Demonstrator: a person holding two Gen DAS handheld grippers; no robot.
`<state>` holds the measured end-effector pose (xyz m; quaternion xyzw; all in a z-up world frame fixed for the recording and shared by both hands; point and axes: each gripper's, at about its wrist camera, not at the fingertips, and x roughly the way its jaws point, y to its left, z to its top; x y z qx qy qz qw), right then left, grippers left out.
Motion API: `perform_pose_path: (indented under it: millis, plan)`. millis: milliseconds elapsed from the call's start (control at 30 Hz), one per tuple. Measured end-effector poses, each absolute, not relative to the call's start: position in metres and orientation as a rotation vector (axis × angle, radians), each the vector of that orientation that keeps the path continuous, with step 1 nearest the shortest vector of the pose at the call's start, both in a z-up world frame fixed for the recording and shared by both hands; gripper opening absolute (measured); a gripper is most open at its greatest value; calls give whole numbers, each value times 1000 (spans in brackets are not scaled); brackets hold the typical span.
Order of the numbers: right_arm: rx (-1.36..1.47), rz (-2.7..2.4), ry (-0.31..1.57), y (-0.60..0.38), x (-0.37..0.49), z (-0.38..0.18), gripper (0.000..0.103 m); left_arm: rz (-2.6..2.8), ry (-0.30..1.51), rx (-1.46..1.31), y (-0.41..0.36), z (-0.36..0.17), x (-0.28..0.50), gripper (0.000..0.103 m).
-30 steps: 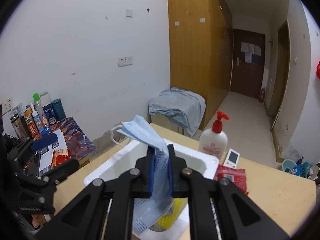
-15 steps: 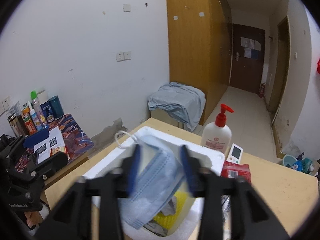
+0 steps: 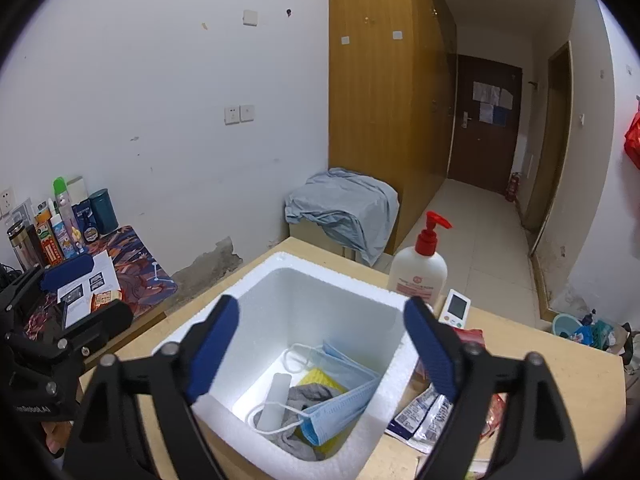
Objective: Organize soft objects
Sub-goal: 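Lower the blue face mask into the foam box and open the right tool, then move both open tools back toward the tissue and green packet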
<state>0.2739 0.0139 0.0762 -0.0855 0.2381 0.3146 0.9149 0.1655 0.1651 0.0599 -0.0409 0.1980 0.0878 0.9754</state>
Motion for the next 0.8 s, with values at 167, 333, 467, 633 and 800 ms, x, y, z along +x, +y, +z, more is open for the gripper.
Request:
perform_pose_path:
  millis: [167, 333, 467, 633, 800]
  plan:
    - [-159, 628, 485, 2, 268, 77, 96, 160, 396, -85, 160, 62, 161, 97]
    - [-117, 586, 484, -21, 262, 76, 102, 137, 390, -83, 152, 64, 155, 97]
    - [-93, 552, 497, -38, 257, 73, 103, 109, 384, -74, 141, 66, 150, 97]
    - [-78, 511, 508, -55, 249, 72, 103, 81, 382, -59, 127, 68, 145, 97]
    - [-71, 499, 480, -68, 233, 76, 103, 66, 376, -47, 112, 69, 136, 97]
